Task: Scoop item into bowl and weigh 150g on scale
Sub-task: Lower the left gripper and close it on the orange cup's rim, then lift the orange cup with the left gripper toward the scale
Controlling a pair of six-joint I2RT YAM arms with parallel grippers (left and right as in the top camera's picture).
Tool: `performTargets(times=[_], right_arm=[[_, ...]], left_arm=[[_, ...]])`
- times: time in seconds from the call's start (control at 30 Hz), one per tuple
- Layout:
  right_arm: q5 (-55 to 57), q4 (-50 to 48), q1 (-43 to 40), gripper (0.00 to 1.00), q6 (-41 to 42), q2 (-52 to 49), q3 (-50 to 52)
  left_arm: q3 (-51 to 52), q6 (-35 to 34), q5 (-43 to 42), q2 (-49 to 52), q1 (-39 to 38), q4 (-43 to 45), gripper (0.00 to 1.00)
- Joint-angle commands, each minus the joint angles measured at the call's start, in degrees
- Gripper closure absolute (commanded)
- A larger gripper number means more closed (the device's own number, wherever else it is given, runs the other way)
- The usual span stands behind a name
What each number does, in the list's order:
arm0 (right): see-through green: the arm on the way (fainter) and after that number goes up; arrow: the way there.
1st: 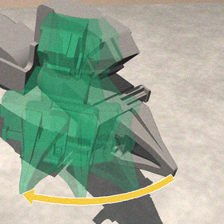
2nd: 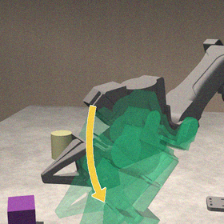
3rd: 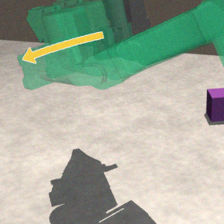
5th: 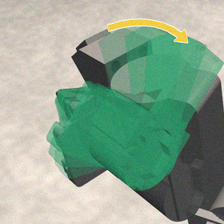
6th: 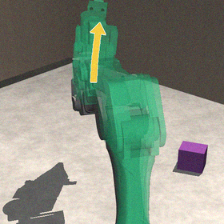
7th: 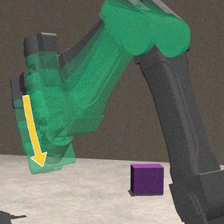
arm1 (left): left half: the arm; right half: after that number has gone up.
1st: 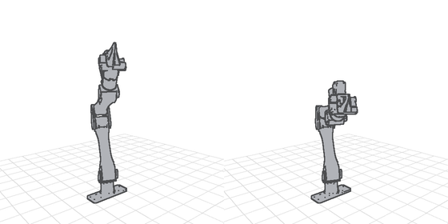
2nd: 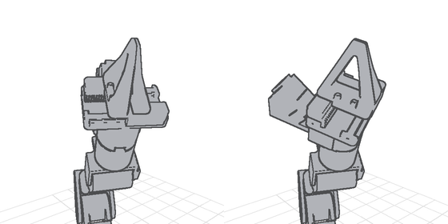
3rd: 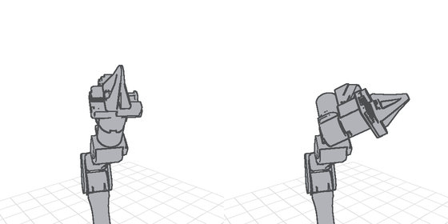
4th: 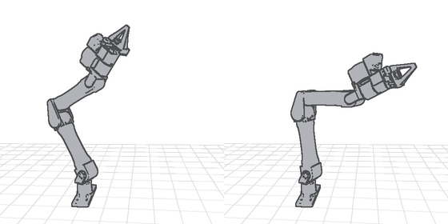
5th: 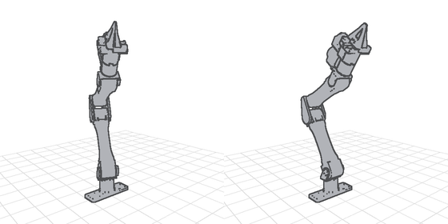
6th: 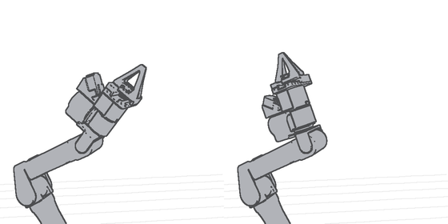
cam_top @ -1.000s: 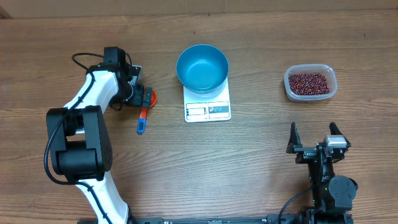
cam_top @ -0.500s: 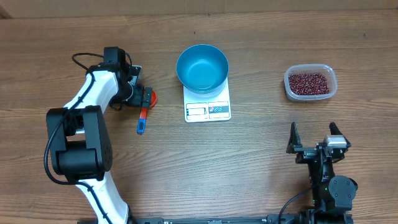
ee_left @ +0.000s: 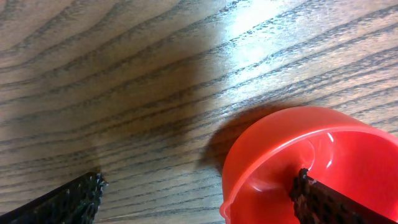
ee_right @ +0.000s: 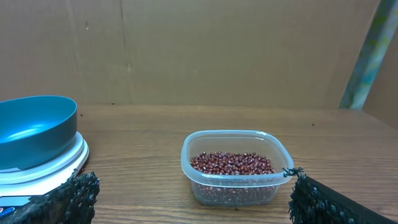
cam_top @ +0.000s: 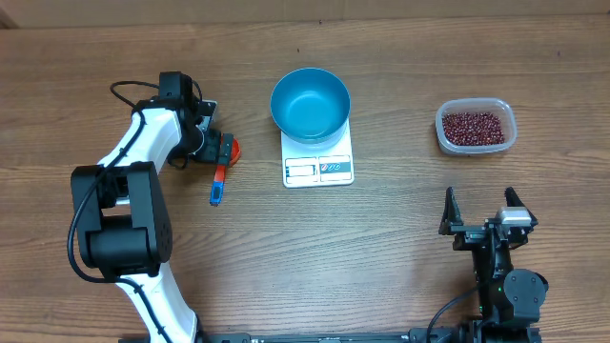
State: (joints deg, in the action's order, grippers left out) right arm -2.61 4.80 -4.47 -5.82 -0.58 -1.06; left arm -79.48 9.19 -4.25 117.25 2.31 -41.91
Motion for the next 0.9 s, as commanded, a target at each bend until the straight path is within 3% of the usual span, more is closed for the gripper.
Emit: performTargets(times=[0.0, 0.37, 0.43, 0.57, 0.6, 0.67, 0.7, 0.77, 0.87], right_arm=[[-0.07, -0.20, 0.00, 0.00, -0.04, 0.44, 0.61], [-0.07, -0.20, 0.00, 0.00, -0.04, 0.44, 0.61], [-0.07, -0.20, 0.00, 0.00, -0.04, 0.44, 0.61], [-0.07, -0.20, 0.00, 0.00, -0.04, 0.44, 0.61], [-0.07, -0.20, 0.00, 0.00, -0.04, 0.44, 0.61], [-0.07, -0.20, 0.00, 0.00, -0.04, 0.44, 0.61], [-0.07, -0.20, 0.00, 0.00, -0.04, 0.44, 0.61], [-0.07, -0.20, 0.00, 0.00, -0.02, 0.44, 0.61], [-0.07, -0.20, 0.00, 0.00, -0.04, 0.44, 0.61]], left_arm=[[0.85, -0.24, -0.24, 0.50, 0.31, 0.17, 0.00], [0.85, -0.24, -0.26, 0.50, 0.31, 0.42, 0.04], [0.85, -0.24, -0.26, 0.50, 0.31, 0.42, 0.19], [0.85, -0.24, -0.26, 0.50, 0.31, 0.44, 0.39], [0.85, -0.24, -0.28, 0.50, 0.31, 0.44, 0.50], [0.85, -0.24, -0.28, 0.50, 0.28, 0.55, 0.61], [0.85, -0.24, -0.31, 0.50, 0.28, 0.68, 0.76], [0.85, -0.26, -0.31, 0.50, 0.31, 0.87, 0.92], [0.85, -0.44, -0.31, 0.50, 0.28, 1.14, 0.96]])
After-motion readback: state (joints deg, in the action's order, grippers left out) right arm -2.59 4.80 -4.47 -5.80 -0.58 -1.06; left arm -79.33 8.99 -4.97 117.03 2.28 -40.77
